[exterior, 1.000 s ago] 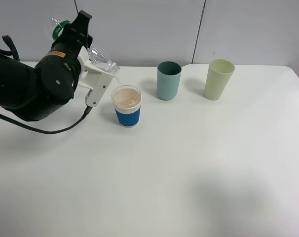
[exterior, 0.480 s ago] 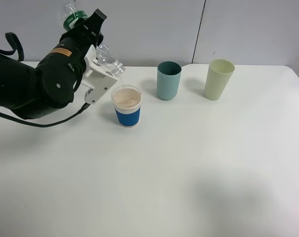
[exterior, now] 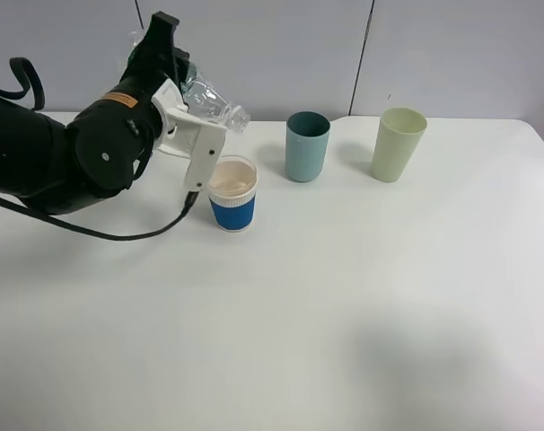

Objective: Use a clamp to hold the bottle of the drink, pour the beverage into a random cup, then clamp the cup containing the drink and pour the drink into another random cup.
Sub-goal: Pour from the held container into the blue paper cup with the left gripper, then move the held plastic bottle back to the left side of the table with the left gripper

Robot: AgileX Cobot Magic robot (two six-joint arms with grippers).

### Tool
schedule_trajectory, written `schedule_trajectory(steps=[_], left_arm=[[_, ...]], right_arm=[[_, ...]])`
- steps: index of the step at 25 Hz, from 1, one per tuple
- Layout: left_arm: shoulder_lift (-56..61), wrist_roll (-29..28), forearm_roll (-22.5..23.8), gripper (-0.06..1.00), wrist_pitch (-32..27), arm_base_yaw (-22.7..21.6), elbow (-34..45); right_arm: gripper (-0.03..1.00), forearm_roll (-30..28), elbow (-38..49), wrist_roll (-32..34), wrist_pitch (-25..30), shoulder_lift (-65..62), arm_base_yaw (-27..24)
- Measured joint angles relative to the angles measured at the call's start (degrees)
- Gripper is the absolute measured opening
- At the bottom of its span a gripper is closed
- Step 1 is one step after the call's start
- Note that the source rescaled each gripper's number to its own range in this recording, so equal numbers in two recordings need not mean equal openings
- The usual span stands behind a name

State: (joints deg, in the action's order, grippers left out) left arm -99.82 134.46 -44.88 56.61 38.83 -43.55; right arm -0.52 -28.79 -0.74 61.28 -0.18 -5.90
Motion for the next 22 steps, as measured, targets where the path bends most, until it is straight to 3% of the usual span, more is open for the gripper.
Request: schedule_trajectory(steps=[4, 9, 16, 22], left_arm=[[0.0, -24.7, 2.2, 0.04, -2.5, -3.3, 0.0], [0.0, -46.3, 9.0, 0.04, -5.8, -8.3, 0.0], [0.0, -75.3, 22.5, 0.04, -13.0, -15.7, 0.0], [0.0, -106.1, 34.6, 0.04, -15.2, -22.4, 0.0]], right_arm=[[0.93, 0.0, 0.0, 0.0, 0.0, 0.0, 0.0], [0.93, 0.0, 0.0, 0.0, 0.0, 0.0, 0.0], [0.93, 0.0, 0.0, 0.0, 0.0, 0.0, 0.0], [0.93, 0.0, 0.0, 0.0, 0.0, 0.0, 0.0]])
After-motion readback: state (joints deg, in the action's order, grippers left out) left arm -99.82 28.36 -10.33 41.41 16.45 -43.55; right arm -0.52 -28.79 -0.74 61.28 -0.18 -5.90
